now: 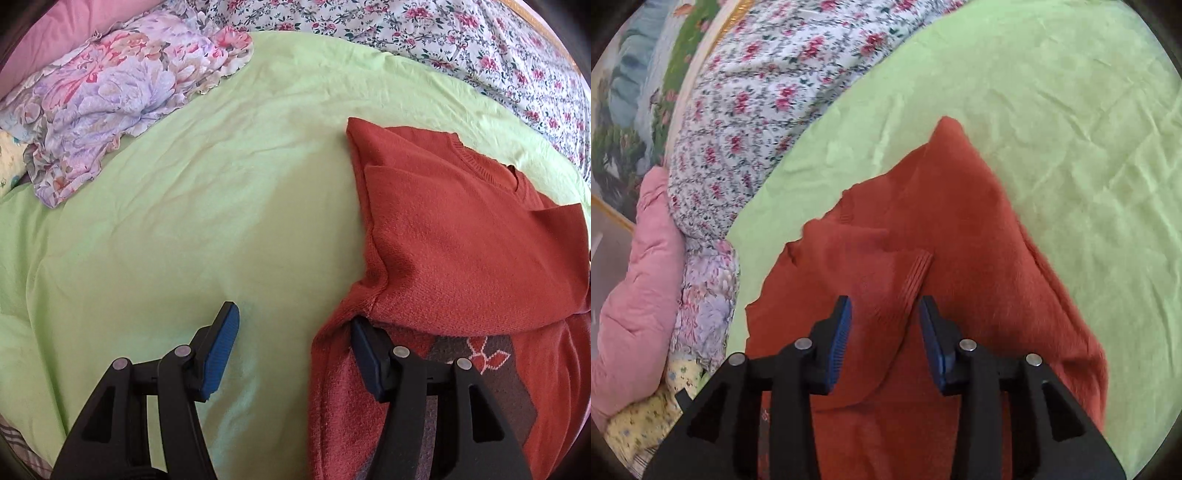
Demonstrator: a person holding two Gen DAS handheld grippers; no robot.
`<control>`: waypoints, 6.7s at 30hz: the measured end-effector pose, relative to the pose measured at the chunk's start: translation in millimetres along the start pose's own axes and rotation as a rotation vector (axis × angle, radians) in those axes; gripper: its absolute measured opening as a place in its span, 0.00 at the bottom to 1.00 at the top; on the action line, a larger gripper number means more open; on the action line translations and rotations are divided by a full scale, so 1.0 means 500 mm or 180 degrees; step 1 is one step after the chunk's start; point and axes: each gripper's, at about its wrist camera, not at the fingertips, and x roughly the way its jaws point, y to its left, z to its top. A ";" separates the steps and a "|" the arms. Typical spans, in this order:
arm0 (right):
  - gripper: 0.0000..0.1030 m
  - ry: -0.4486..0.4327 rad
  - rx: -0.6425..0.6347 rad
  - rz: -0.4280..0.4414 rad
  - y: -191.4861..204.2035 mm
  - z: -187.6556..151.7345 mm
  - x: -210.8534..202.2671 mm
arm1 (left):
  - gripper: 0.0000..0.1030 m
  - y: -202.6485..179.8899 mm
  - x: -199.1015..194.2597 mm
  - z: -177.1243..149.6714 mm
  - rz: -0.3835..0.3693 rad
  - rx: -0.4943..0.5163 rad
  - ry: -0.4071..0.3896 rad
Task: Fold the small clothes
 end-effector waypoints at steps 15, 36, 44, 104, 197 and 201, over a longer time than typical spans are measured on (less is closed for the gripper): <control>0.05 -0.0920 -0.0450 -0.0041 0.100 0.047 -0.096 | 0.59 -0.007 0.007 0.000 0.0049 -0.0036 0.0017; 0.08 -0.0414 -0.0260 -0.0514 -0.027 -0.031 -0.039 | 0.77 -0.004 -0.006 0.161 -0.1159 0.0097 0.0080; 0.08 -0.0421 -0.0340 -0.0459 -0.008 -0.034 -0.048 | 0.76 -0.049 0.189 0.301 -0.1071 0.0119 0.0554; 0.51 -0.0061 -0.0979 -0.0507 0.000 -0.369 -0.320 | 0.15 0.047 -0.202 -0.320 -0.1029 0.0208 0.0710; 0.13 -0.0203 -0.0732 0.0036 0.015 0.096 -0.046 | 0.16 0.000 -0.016 0.075 -0.2055 0.0108 0.0114; 0.13 0.0409 -0.1412 0.0289 0.089 0.000 0.006 | 0.24 -0.110 -0.021 0.013 -0.2158 0.0517 0.0369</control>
